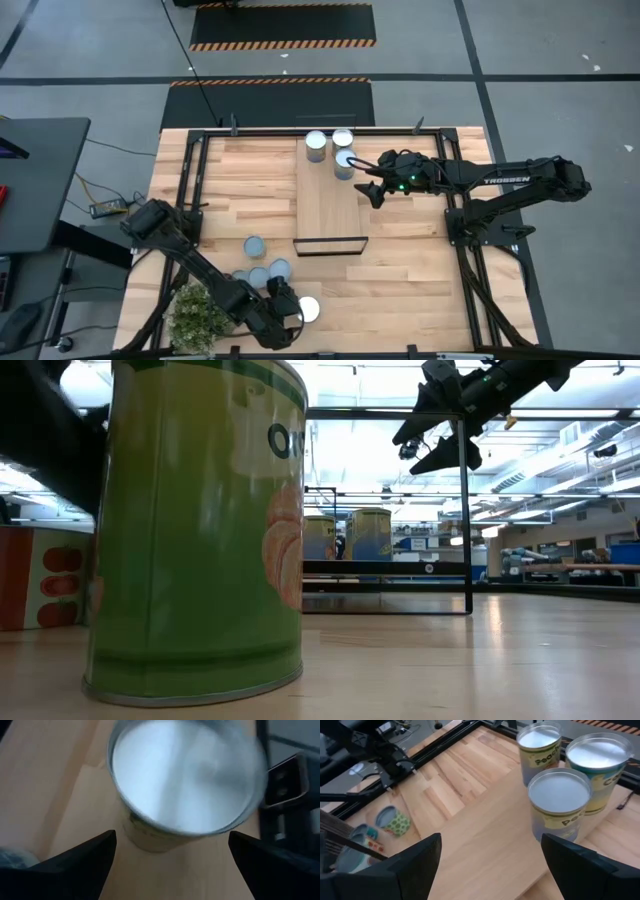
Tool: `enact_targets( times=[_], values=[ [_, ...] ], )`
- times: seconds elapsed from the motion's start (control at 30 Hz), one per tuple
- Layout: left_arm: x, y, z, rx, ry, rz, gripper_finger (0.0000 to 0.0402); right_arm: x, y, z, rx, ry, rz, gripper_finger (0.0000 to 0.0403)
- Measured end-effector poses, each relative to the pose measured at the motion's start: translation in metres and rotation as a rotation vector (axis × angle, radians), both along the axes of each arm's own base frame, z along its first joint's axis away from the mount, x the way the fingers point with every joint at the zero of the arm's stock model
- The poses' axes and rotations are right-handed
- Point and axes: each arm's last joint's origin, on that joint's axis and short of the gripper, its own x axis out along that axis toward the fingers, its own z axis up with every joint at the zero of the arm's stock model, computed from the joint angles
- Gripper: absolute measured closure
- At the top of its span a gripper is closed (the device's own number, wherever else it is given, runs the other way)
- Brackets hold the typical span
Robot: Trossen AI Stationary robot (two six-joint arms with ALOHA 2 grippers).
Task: Pick and place cans onto a shelf
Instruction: Put the canned oranges on the shelf
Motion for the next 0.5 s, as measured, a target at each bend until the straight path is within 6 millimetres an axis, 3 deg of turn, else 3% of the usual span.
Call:
enact_targets(
  times=[0.27, 0.5],
  values=[
    [0.0047, 0.0, -0.0114, 0.021, -0.013, 0.026, 0.001, 0.0004, 0.0012, -0.0003, 0.02, -0.001, 0.034, 0.0053],
    [0.0069, 0.0007, -0.009, 0.06, -0.066, 0.051, 0.001, 0.0003, 0.0012, -0.0003, 0.023, -0.002, 0.032, 0.0053]
  ],
)
